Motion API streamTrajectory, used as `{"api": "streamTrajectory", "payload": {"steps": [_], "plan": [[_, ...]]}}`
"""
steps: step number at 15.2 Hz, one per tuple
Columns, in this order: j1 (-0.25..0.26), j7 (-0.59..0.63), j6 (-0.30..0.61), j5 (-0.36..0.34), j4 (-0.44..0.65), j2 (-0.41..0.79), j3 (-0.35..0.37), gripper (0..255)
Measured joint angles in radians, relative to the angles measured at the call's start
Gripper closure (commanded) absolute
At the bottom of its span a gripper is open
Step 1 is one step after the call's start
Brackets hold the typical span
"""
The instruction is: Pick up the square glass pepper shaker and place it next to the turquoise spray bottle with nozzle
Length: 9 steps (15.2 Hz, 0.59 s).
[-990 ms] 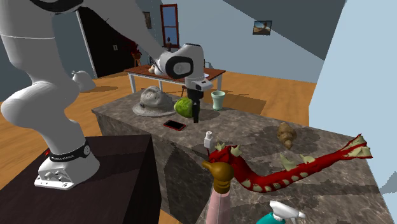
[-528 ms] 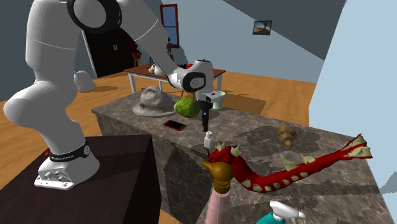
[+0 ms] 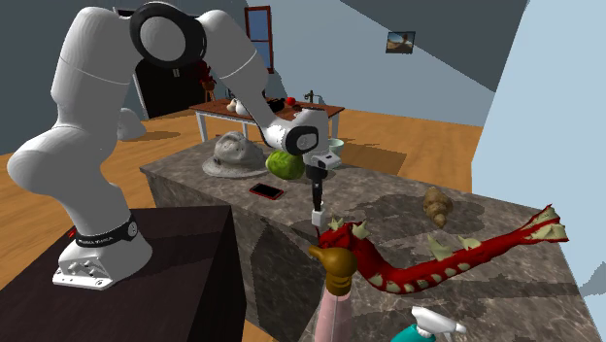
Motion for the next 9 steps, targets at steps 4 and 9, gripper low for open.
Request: {"api": "streamTrajectory", "payload": {"steps": [4, 9], "plan": [[0.005, 0.006, 0.015, -0.007, 0.006, 0.021, -0.006, 0], [0.005, 0.006, 0.016, -0.008, 0.006, 0.022, -0.007, 255]]}}
